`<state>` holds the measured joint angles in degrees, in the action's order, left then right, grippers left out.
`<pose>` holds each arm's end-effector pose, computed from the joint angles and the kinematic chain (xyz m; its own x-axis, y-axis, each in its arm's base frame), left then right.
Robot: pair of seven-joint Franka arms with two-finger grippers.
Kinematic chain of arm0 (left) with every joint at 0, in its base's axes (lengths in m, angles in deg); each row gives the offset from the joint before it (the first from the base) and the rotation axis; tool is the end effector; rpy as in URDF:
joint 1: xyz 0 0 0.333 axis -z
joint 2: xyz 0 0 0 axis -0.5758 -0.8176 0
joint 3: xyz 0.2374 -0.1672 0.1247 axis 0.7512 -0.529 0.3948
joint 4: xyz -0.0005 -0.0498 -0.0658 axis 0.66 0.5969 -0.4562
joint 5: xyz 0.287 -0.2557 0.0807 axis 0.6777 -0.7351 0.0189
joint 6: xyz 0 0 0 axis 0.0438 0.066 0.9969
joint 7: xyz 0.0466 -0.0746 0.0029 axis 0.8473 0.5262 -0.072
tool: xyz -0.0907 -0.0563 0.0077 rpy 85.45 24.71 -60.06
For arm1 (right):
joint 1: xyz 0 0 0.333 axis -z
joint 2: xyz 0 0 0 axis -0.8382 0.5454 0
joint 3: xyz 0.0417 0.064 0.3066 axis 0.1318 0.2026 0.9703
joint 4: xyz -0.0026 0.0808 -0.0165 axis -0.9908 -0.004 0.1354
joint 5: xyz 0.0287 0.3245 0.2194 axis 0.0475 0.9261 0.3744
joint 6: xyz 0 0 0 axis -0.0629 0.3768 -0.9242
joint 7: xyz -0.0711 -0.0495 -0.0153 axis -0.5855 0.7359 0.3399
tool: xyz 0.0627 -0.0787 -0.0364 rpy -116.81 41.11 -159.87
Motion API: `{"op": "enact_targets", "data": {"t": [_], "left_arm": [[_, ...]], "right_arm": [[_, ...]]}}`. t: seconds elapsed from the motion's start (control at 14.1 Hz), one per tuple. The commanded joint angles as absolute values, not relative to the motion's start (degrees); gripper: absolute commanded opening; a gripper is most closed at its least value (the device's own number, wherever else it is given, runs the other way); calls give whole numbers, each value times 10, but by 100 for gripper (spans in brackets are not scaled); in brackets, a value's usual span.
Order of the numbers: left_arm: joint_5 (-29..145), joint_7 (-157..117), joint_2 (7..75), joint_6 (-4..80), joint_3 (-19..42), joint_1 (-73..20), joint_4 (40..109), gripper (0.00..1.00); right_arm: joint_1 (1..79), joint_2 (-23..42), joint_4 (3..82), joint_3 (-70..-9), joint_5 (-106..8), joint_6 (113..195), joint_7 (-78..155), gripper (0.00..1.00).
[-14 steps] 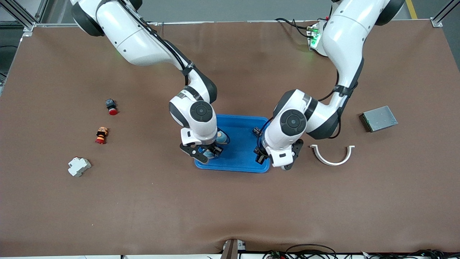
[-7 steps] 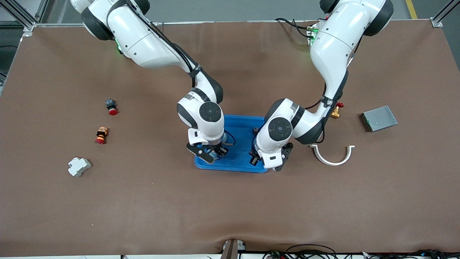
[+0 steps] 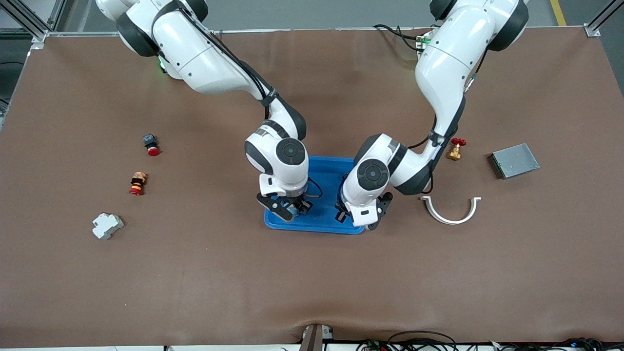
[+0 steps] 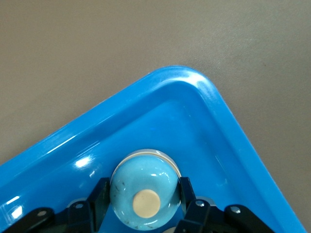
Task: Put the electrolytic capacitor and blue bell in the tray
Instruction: 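Lower the capacitor into the tray while the right gripper lowers the bell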
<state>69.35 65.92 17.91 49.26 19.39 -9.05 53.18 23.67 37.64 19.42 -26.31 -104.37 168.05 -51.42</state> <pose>0.6123 -0.4154 0.2150 0.5214 0.8465 -0.1081 0.8528 -0.5214 0.0303 0.5849 0.4664 0.1988 0.7993 -0.5823 0.1484 -0.5854 -0.8103 -0.0262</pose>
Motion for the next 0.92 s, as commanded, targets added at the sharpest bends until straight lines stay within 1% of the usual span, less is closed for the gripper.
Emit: {"op": "enact_targets", "data": {"t": [0.0, 0.5, 0.57, 0.64, 0.71, 0.78, 0.85], "left_arm": [[708, 674, 169, 496, 201, -82, 521, 0], [733, 692, 158, 506, 204, -77, 520, 0], [733, 692, 158, 506, 204, -77, 520, 0], [733, 692, 158, 507, 204, -77, 521, 8], [733, 691, 158, 506, 204, -77, 520, 21], [734, 690, 158, 506, 204, -77, 520, 50], [735, 688, 158, 506, 204, -76, 521, 82]], "right_arm": [[225, 402, 167, -269, -1055, 1686, -536, 0], [224, 407, 165, -270, -1055, 1687, -541, 0], [224, 407, 165, -270, -1055, 1687, -542, 22], [223, 407, 165, -270, -1055, 1687, -543, 91], [222, 406, 165, -270, -1056, 1687, -549, 100], [221, 406, 164, -270, -1056, 1687, -548, 100], [221, 404, 162, -271, -1056, 1685, -546, 100]]}}
